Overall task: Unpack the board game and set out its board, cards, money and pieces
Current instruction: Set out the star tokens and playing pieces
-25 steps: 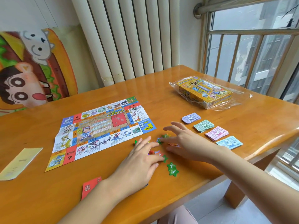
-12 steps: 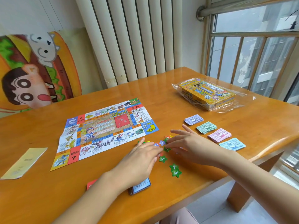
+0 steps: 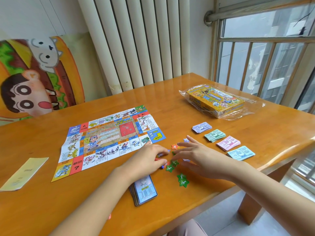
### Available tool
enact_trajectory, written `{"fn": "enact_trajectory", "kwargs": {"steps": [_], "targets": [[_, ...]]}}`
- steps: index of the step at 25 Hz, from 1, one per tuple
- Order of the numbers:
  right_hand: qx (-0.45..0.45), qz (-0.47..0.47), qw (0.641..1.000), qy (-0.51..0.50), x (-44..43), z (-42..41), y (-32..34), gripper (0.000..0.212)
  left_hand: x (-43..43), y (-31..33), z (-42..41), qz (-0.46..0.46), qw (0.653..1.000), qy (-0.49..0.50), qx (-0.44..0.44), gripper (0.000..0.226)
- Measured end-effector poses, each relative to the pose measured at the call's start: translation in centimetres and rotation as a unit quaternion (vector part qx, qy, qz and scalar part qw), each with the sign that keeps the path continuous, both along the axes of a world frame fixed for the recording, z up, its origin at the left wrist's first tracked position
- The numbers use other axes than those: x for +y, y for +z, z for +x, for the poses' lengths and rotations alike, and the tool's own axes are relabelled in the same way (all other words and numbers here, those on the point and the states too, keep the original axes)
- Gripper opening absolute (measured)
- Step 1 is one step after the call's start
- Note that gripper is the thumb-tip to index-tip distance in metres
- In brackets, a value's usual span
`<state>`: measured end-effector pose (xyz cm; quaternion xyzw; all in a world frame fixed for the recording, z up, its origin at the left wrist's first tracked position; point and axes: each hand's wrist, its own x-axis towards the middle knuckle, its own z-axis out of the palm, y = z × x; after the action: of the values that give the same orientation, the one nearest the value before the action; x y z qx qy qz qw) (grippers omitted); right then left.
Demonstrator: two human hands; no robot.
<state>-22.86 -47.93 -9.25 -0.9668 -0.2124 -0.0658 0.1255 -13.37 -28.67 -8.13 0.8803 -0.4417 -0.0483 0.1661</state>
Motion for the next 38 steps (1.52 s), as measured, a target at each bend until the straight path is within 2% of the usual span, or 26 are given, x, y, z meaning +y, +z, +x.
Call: {"fn": "enact_trajectory", "kwargs": {"steps": [6,9,13,17,19,21,24,25,27,31,35,38], "targets": [[-0.012,0.039,0.999,0.025,0.5,-1.5,0.1,0.029,-0.6,0.2,0.0,-0.016,0.999,0.046,0.020,0.026],[-0.005,0.039,0.998,0.043,1.1,-1.6,-0.3,0.037,-0.5,0.3,-0.3,-0.026,0.998,0.053,0.010,0.027],[0.017,0.033,0.998,0.056,1.2,-2.2,-0.6,0.038,0.3,0.7,-2.0,-0.038,0.995,0.063,-0.064,0.029],[-0.011,0.096,0.995,-0.001,0.4,-3.6,-0.3,0.037,1.2,1.1,-5.3,-0.067,0.989,0.046,-0.124,0.037],[-0.018,0.073,0.995,-0.065,0.1,-4.2,-0.5,0.047,1.1,0.9,-7.1,-0.022,0.988,0.069,-0.134,0.053],[-0.004,0.025,0.994,-0.103,0.1,-4.6,-0.9,0.058,0.7,0.4,-8.0,0.056,0.977,0.101,-0.181,0.061],[0.001,0.004,0.995,-0.100,1.1,-4.7,-1.2,0.081,0.2,0.4,-8.8,0.109,0.975,0.112,-0.155,0.062],[-0.003,0.005,0.995,-0.099,1.5,-4.6,-1.3,0.083,0.1,0.1,-8.9,0.109,0.976,0.116,-0.150,0.064],[-0.007,0.030,0.995,-0.099,2.2,-4.6,-1.4,0.070,0.3,-0.7,-8.4,0.094,0.979,0.104,-0.147,0.063],[0.000,0.132,0.987,-0.093,3.1,-5.3,-1.5,0.026,0.4,-0.7,-8.4,0.035,0.990,0.082,-0.110,0.046],[-0.030,0.155,0.966,-0.205,3.3,-6.3,-2.0,0.032,0.8,-0.2,-7.9,0.022,0.994,0.058,-0.086,0.059],[-0.073,0.153,0.943,-0.286,4.3,-7.1,-3.2,0.033,1.8,0.3,-7.3,0.055,0.991,0.045,-0.113,0.052]]}}
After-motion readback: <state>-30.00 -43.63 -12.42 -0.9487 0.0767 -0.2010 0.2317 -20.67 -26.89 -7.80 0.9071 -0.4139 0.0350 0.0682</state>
